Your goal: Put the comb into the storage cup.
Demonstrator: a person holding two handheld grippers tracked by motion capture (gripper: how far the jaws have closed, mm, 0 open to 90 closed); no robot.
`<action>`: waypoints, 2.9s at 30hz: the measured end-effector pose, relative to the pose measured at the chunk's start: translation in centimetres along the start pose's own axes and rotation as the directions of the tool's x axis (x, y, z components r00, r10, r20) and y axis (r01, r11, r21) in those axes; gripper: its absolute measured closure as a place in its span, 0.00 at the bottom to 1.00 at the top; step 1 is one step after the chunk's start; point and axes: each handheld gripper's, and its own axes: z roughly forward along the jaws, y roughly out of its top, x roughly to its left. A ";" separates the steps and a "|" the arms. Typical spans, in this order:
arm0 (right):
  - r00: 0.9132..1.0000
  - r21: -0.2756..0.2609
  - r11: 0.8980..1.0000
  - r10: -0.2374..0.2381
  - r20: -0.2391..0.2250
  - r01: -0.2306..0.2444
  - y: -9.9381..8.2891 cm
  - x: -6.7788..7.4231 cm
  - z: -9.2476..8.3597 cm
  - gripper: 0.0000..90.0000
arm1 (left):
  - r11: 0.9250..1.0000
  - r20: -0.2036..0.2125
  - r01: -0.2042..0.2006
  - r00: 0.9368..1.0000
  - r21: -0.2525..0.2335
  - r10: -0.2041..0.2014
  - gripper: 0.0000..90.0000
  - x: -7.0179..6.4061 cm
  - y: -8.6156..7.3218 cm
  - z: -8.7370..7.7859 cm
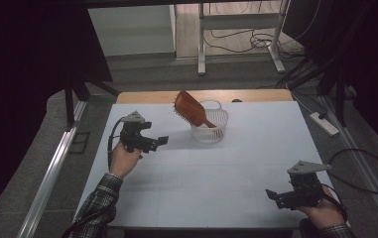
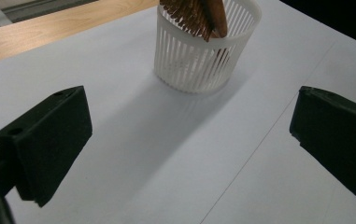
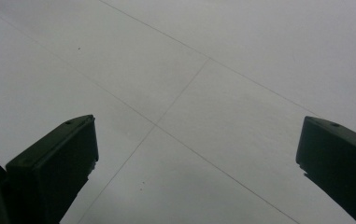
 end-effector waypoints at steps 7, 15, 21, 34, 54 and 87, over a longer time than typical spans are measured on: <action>1.000 -0.004 1.000 -0.004 -0.001 0.004 0.0 0.0 0.0 0.00 | 1.000 -0.011 0.008 1.000 0.027 -0.008 0.00 -0.3 -0.4 0.0; 1.000 -0.004 1.000 -0.009 0.001 0.009 0.0 0.1 0.0 0.00 | 0.999 -0.006 0.017 1.000 0.039 -0.017 0.00 -0.9 -0.9 -0.8; 1.000 -0.001 1.000 -0.011 0.001 0.011 0.0 0.1 0.0 0.00 | 0.999 -0.011 0.019 1.000 0.050 -0.019 0.00 -1.1 -1.2 -1.4; 1.000 0.002 1.000 -0.014 -0.001 0.014 0.0 0.1 0.0 0.00 | 0.998 -0.006 0.029 1.000 0.052 -0.029 0.00 -1.4 -2.1 -2.6; 1.000 0.006 1.000 -0.022 0.000 0.022 0.0 0.2 0.1 0.00 | 0.997 -0.011 0.016 1.000 0.072 -0.016 0.00 -2.6 -3.4 -4.0; 0.999 0.013 0.999 -0.040 0.008 0.040 0.1 0.4 0.1 0.00 | 0.998 -0.057 0.018 0.998 0.068 -0.014 0.00 -4.0 -4.9 -5.8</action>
